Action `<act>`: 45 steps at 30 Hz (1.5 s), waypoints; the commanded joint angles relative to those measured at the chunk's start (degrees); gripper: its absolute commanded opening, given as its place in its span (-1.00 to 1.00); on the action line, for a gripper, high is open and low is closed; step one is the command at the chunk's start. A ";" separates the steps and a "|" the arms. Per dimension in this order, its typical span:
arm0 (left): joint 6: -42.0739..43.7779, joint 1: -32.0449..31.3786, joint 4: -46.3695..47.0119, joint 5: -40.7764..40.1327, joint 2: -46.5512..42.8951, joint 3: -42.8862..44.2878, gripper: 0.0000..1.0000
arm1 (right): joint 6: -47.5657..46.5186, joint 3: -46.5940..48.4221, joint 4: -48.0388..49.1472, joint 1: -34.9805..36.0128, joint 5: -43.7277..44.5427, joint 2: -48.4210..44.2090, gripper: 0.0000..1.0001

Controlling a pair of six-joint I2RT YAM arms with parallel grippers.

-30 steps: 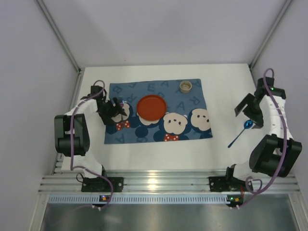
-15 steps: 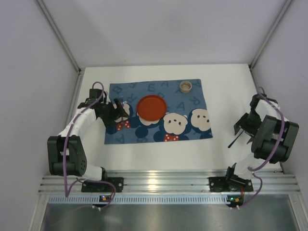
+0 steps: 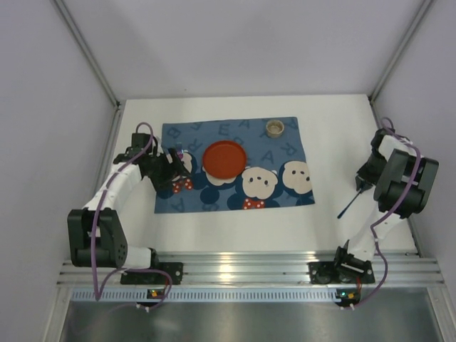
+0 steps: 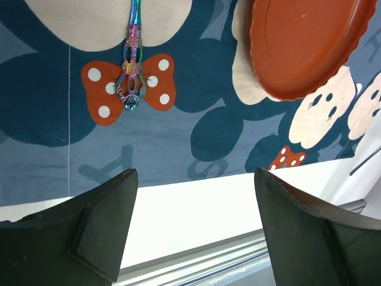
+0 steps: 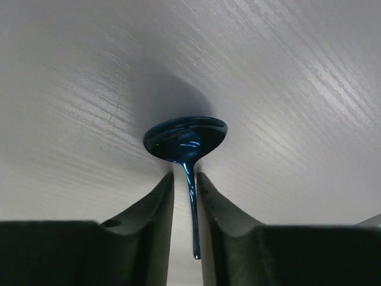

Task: Set the dinner table for one person

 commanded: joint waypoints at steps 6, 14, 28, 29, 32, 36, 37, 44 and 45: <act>-1.14 -0.08 -1.63 -1.77 -3.63 -1.65 0.68 | -1.25 -3.66 4.46 -0.06 1.31 -0.44 -1.00; 0.17 -0.08 -2.68 0.25 -5.65 -0.77 0.67 | -3.45 11.58 -6.58 2.13 3.24 -6.85 -1.00; 3.96 -0.26 -6.29 0.43 -6.44 0.90 0.66 | 2.25 38.69 -11.98 44.57 -4.57 1.56 -1.00; 3.96 -0.43 -6.46 0.26 -6.79 0.99 0.65 | 2.52 40.96 -11.89 45.98 -5.10 3.32 -1.00; 4.66 -0.52 -7.69 -0.62 -7.67 1.43 0.65 | 1.65 46.24 -12.15 49.77 -4.93 10.61 -1.00; 5.98 -0.52 -10.41 -4.83 -8.90 2.65 0.64 | 0.86 51.61 -13.20 50.21 -6.42 20.02 -1.00; 6.24 -0.52 -10.86 -5.28 -9.16 2.74 0.64 | 0.33 53.62 -13.38 50.21 -6.60 21.34 -1.00; 5.98 -0.44 -11.39 -7.66 -10.31 2.13 0.64 | -1.43 56.37 -13.56 50.30 -6.51 29.43 -1.00; 5.98 -0.44 -11.48 -7.83 -10.48 2.04 0.64 | -1.52 56.45 -13.47 50.30 -6.25 29.79 -1.00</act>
